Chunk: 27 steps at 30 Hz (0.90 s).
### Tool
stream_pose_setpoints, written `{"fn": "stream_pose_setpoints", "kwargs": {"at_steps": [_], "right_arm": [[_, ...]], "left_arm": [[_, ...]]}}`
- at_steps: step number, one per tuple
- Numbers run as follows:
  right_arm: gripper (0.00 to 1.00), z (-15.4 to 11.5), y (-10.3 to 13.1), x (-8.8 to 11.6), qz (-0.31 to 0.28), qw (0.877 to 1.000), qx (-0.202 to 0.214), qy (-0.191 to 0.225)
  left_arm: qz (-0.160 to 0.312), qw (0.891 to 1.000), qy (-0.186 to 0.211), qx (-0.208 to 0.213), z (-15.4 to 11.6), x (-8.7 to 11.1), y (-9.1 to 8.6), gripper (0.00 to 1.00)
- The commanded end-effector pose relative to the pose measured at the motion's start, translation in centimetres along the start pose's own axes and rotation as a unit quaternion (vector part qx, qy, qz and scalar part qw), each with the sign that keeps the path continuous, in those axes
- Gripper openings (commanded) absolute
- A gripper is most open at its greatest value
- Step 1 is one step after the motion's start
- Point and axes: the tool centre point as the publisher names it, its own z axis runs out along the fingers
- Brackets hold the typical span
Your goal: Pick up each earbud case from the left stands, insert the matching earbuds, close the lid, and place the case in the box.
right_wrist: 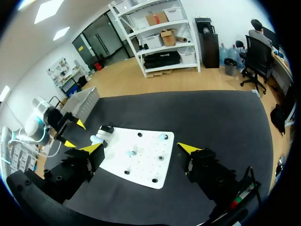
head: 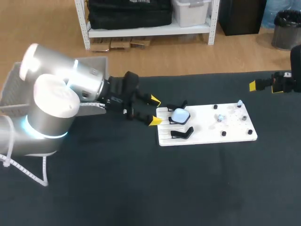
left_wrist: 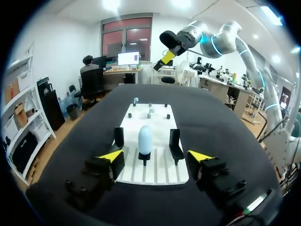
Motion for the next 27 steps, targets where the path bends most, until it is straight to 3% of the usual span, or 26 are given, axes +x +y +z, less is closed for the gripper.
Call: {"fn": "stream_pose_setpoints", "kwargs": {"at_steps": [1,6,12,17,27], "right_arm": [[1.00,0.0,-0.1,0.0,-0.001,1.000,-0.002,0.000],[1.00,0.0,-0.1,0.0,-0.001,1.000,-0.002,0.000],[1.00,0.0,-0.1,0.0,-0.001,1.000,-0.002,0.000],[1.00,0.0,-0.1,0.0,-0.001,1.000,-0.002,0.000],[1.00,0.0,-0.1,0.0,-0.001,1.000,-0.002,0.000]], "left_arm": [[0.000,1.000,-0.002,-0.001,1.3,0.6,1.0,0.78],[-0.002,1.000,-0.002,-0.003,2.0,0.8,1.4,0.61],[0.000,1.000,-0.011,0.005,3.1,0.5,1.4,0.54],[0.000,1.000,-0.014,0.008,4.0,0.5,1.4,0.51],[0.004,1.000,-0.018,0.013,5.3,0.4,2.1,0.57]]}}
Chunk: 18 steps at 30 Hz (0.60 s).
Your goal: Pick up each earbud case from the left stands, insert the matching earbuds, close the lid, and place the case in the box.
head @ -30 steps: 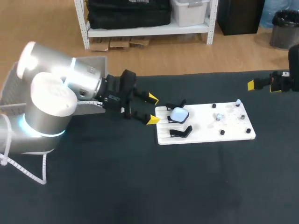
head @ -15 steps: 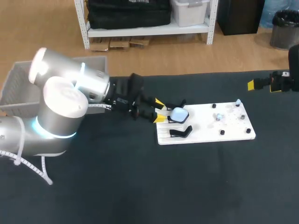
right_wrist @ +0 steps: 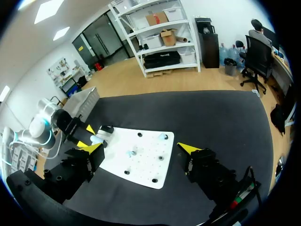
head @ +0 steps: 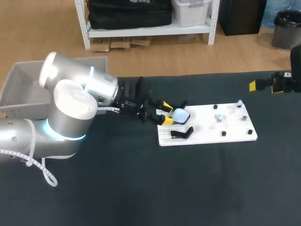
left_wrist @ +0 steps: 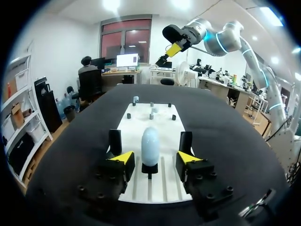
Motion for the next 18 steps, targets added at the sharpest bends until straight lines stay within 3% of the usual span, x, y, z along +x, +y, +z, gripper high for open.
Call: {"fn": "stream_pose_setpoints", "kwargs": {"at_steps": [1,18], "right_arm": [[1.00,0.00,-0.10,-0.03,-0.001,1.000,-0.002,0.000],[1.00,0.00,-0.10,-0.03,-0.001,1.000,-0.002,0.000]], "left_arm": [[0.002,1.000,-0.003,0.005,0.75,0.30,0.89,0.56],[0.001,1.000,-0.008,0.015,1.66,0.39,0.99,0.49]]}}
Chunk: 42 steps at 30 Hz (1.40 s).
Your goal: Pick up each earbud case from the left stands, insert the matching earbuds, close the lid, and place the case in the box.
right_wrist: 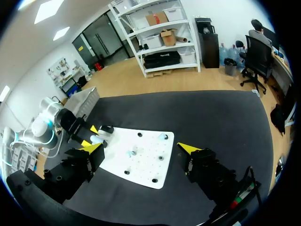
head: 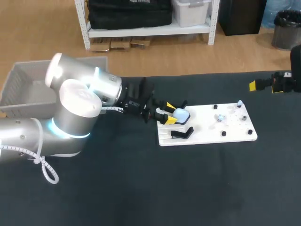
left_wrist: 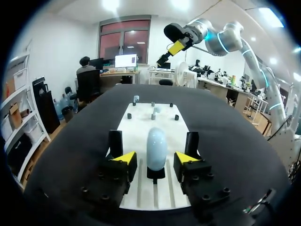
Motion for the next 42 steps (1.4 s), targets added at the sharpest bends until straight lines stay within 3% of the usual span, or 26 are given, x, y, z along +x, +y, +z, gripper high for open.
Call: {"fn": "stream_pose_setpoints", "kwargs": {"at_steps": [1,10,25,36,39,42], "right_arm": [[1.00,0.00,-0.10,-0.03,-0.001,1.000,-0.002,0.000],[1.00,0.00,-0.10,-0.03,-0.001,1.000,-0.002,0.000],[1.00,0.00,-0.10,-0.03,-0.001,1.000,-0.002,0.000],[1.00,0.00,-0.10,-0.03,-0.001,1.000,-0.002,0.000],[1.00,0.00,-0.10,-0.03,-0.001,1.000,-0.002,0.000],[1.00,0.00,-0.10,-0.03,-0.001,1.000,-0.002,0.000]], "left_arm": [[0.002,1.000,-0.003,0.004,0.43,0.24,0.32,0.49],[-0.003,1.000,-0.005,0.005,0.61,0.38,0.59,0.53],[-0.016,1.000,-0.018,0.003,1.00,0.28,0.63,0.52],[-0.014,1.000,-0.022,0.003,1.19,0.11,0.38,0.49],[-0.014,1.000,-0.023,0.002,1.29,0.11,0.26,0.42],[-0.013,1.000,-0.023,0.002,1.41,0.14,0.17,0.42]]}}
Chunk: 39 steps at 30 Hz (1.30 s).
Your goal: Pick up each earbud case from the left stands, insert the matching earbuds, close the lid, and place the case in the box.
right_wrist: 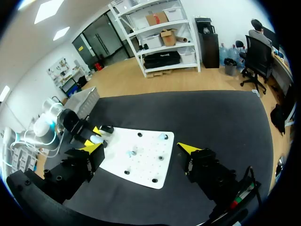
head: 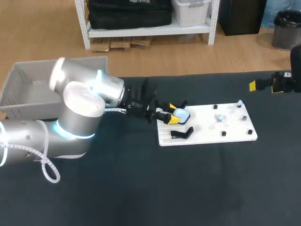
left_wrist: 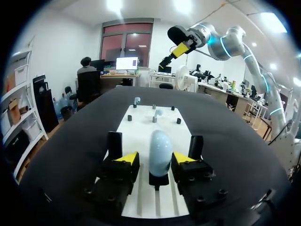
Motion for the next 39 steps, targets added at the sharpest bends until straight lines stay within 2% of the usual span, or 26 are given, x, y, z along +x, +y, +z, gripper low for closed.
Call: {"fn": "stream_pose_setpoints", "kwargs": {"at_steps": [1,8,14,17,18,19,26,33,39], "right_arm": [[1.00,0.0,-0.1,0.0,-0.001,1.000,-0.002,0.000],[1.00,0.0,-0.1,0.0,-0.001,1.000,-0.002,0.000],[1.00,0.0,-0.1,0.0,-0.001,1.000,-0.002,0.000],[1.00,0.0,-0.1,0.0,-0.001,1.000,-0.002,0.000],[1.00,0.0,-0.1,0.0,-0.001,1.000,-0.002,0.000],[1.00,0.0,-0.1,0.0,-0.001,1.000,-0.002,0.000],[1.00,0.0,-0.1,0.0,-0.001,1.000,-0.002,0.000],[1.00,0.0,-0.1,0.0,-0.001,1.000,-0.002,0.000],[1.00,0.0,-0.1,0.0,-0.001,1.000,-0.002,0.000]], "left_arm": [[0.003,1.000,-0.003,-0.002,0.3,0.2,-0.1,0.42],[0.003,1.000,-0.004,0.000,0.5,0.4,-0.3,0.47],[0.002,1.000,-0.008,-0.003,0.6,0.4,-0.3,0.42],[0.007,1.000,-0.011,-0.006,0.6,0.3,-0.3,0.28],[0.012,1.000,-0.012,-0.008,0.5,0.3,-0.4,0.08],[0.018,1.000,-0.012,-0.010,0.4,0.3,-0.5,0.00],[0.021,0.999,-0.032,-0.018,-0.9,-0.4,-1.0,0.00],[0.039,0.994,-0.095,-0.036,-3.7,-4.2,-2.3,0.00],[0.039,0.988,-0.140,-0.053,-4.9,-6.9,-2.4,0.00]]}}
